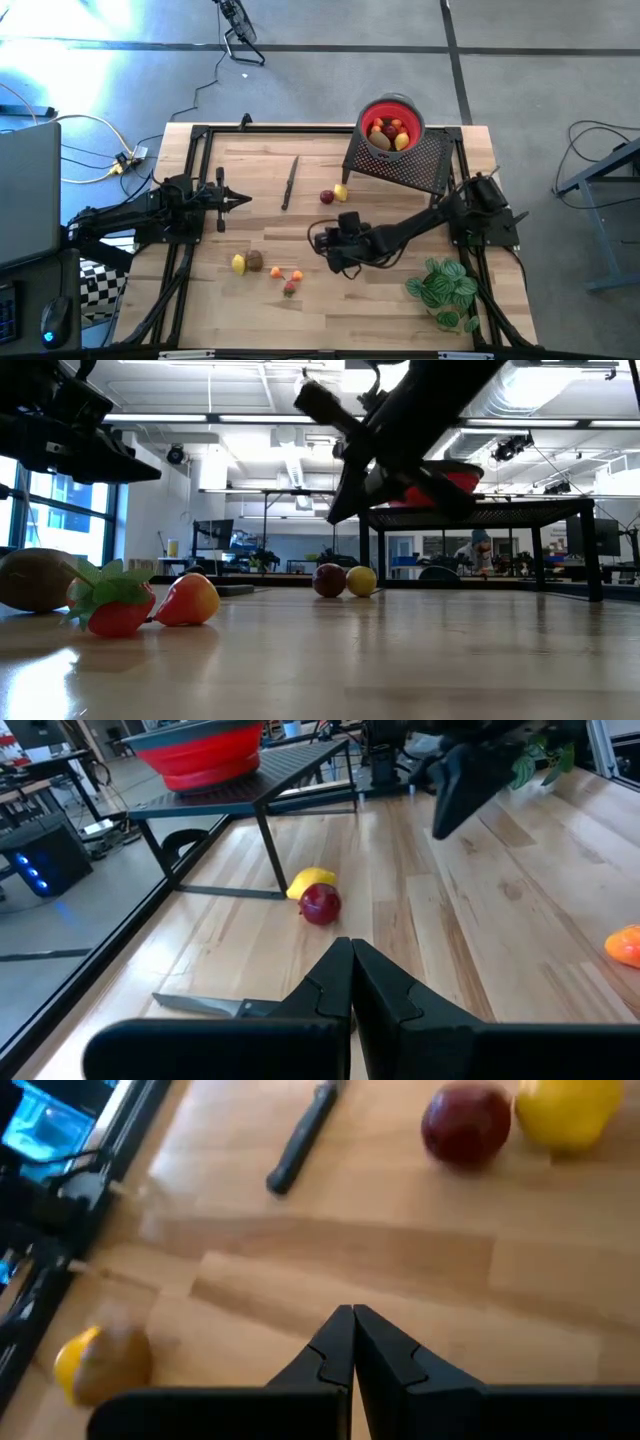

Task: Pick & Place Fruit
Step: Put the yellow lemon into the red strainer bowl on the shelf

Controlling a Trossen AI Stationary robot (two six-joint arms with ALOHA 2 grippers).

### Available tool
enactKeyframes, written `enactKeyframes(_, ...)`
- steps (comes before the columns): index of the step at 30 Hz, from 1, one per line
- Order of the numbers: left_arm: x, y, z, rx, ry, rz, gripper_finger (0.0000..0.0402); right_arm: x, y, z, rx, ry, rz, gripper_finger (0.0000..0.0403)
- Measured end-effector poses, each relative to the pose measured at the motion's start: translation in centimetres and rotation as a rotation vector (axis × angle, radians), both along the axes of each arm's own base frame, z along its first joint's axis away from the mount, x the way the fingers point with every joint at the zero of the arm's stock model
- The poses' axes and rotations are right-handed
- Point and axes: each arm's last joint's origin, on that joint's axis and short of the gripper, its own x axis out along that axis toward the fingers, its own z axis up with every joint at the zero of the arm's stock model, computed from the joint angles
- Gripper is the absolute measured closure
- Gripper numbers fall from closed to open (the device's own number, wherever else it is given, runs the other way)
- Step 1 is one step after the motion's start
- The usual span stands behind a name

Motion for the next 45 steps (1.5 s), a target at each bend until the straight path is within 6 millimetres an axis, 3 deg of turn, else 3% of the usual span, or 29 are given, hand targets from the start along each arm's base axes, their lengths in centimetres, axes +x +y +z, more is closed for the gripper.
enactKeyframes(11,0.0,0.0,0.0,-0.001,-0.001,0.000,0.0402,0.7,-3.1,0.5,-0.071,0.051,-0.004,0.0401)
enactKeyframes(33,0.0,0.0,0.1,0.003,-0.015,0.000,0.0402,0.1,-5.6,-0.2,-0.115,0.203,-0.033,0.0401)
enactKeyframes(45,0.0,0.0,0.1,0.003,-0.016,0.000,0.0402,0.2,-6.6,-0.8,-0.083,0.305,0.062,0.0390)
